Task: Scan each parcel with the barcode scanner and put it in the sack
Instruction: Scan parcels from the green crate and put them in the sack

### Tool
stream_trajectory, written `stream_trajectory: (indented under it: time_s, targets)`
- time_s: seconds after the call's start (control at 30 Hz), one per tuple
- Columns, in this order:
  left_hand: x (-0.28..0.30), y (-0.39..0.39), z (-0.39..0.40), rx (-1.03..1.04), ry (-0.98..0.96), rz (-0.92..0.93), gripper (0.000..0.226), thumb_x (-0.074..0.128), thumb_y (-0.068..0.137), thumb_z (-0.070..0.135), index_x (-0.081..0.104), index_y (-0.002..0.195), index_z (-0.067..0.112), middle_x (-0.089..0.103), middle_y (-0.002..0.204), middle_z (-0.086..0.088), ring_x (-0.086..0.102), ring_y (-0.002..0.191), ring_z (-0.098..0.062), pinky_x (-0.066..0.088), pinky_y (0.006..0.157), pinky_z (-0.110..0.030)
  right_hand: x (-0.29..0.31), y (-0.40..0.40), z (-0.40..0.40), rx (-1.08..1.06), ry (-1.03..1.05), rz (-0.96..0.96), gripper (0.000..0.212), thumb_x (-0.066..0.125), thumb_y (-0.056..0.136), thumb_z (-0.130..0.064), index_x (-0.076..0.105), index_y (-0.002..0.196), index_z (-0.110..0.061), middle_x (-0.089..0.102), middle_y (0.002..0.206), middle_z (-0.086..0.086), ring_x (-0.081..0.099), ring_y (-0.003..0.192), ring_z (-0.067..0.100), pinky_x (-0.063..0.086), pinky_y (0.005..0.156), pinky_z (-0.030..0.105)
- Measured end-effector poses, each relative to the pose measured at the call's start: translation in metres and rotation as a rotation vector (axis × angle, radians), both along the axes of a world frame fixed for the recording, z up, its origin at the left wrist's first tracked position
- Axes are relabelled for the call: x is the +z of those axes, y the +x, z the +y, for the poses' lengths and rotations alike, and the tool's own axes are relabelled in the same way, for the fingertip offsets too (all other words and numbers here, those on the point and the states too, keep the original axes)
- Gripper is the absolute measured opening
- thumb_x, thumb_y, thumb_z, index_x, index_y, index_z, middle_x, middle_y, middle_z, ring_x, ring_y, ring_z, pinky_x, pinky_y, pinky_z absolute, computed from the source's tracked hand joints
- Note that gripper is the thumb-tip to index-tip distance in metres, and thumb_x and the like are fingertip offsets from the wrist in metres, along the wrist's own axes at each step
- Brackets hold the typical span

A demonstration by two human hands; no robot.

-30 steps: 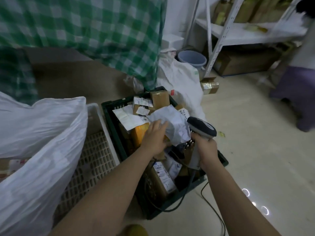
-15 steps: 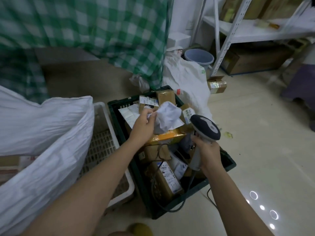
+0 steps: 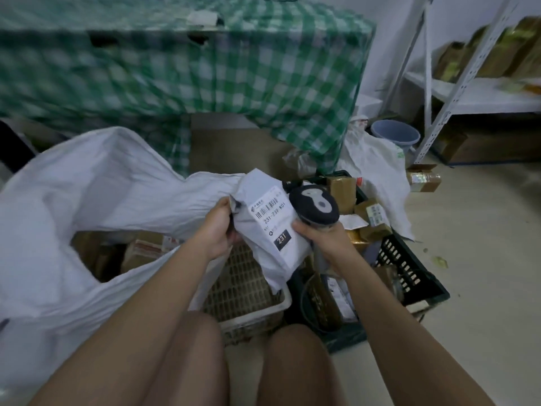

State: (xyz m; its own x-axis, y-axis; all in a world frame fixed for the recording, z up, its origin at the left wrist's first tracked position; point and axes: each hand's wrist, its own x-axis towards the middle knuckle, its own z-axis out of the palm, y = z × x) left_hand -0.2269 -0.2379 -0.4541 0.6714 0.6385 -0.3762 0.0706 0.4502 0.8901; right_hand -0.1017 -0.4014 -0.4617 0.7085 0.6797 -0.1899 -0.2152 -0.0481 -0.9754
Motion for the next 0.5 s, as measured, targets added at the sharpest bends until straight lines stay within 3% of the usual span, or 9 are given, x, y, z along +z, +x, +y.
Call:
stream_trajectory:
  time_s: [0.1,0.2,0.3,0.33,0.4,0.5]
  targets:
    - [0.012,-0.019,0.002,0.002,-0.004,0.001,0.039,0.032,0.104,0.036,0.060,0.121,0.016,0.069,0.113,-0.005,0.066,0.094,-0.019,0.054,0.074,-0.033,0.007,-0.023,0.011,0.001,0.002,-0.011,0.036,0.080,0.074,-0.004,0.063,0.103,-0.017,0.068,0.097,-0.008,0.064,0.093,0.006,0.055,0.067,0.017]
    - [0.019,-0.032,-0.001,0.029,-0.100,-0.055,0.061,0.023,0.097,0.061,0.057,0.125,0.020,0.066,0.118,-0.004,0.061,0.111,-0.024,0.053,0.086,-0.040,0.009,-0.037,0.020,-0.122,-0.019,0.014,0.042,0.084,0.069,-0.008,0.064,0.105,-0.014,0.070,0.104,0.000,0.063,0.101,0.020,0.053,0.089,0.040]
    - [0.017,-0.048,-0.012,-0.016,-0.020,0.021,0.078,0.042,0.081,0.077,0.045,0.138,0.023,0.058,0.131,-0.002,0.056,0.119,-0.025,0.050,0.095,-0.050,0.010,-0.045,0.026,-0.241,-0.045,-0.055,0.029,0.078,0.076,-0.005,0.064,0.100,-0.013,0.066,0.100,0.000,0.060,0.100,0.020,0.046,0.085,0.033]
    - [0.014,-0.052,-0.017,-0.046,0.043,0.060,0.083,0.056,0.076,0.073,0.040,0.141,0.024,0.056,0.133,0.000,0.055,0.120,-0.023,0.049,0.096,-0.051,0.010,-0.047,0.027,-0.256,-0.034,-0.064,0.032,0.077,0.077,-0.005,0.063,0.106,-0.010,0.065,0.102,0.002,0.059,0.100,0.019,0.044,0.084,0.031]
    - [0.007,-0.056,-0.026,-0.043,0.191,0.128,0.074,0.073,0.079,0.045,0.037,0.139,0.020,0.057,0.128,0.000,0.057,0.114,-0.019,0.052,0.092,-0.044,0.012,-0.052,0.029,-0.262,-0.023,-0.073,0.039,0.074,0.080,-0.004,0.061,0.116,-0.006,0.063,0.106,0.003,0.057,0.100,0.017,0.043,0.083,0.028]
    - [-0.001,-0.054,-0.022,0.047,0.245,0.159,0.060,0.073,0.084,0.019,0.039,0.133,0.018,0.058,0.123,-0.004,0.060,0.107,-0.020,0.053,0.092,-0.043,0.014,-0.056,0.034,-0.249,-0.060,-0.088,0.042,0.074,0.082,-0.011,0.059,0.121,-0.006,0.061,0.107,0.001,0.055,0.101,0.015,0.042,0.085,0.028]
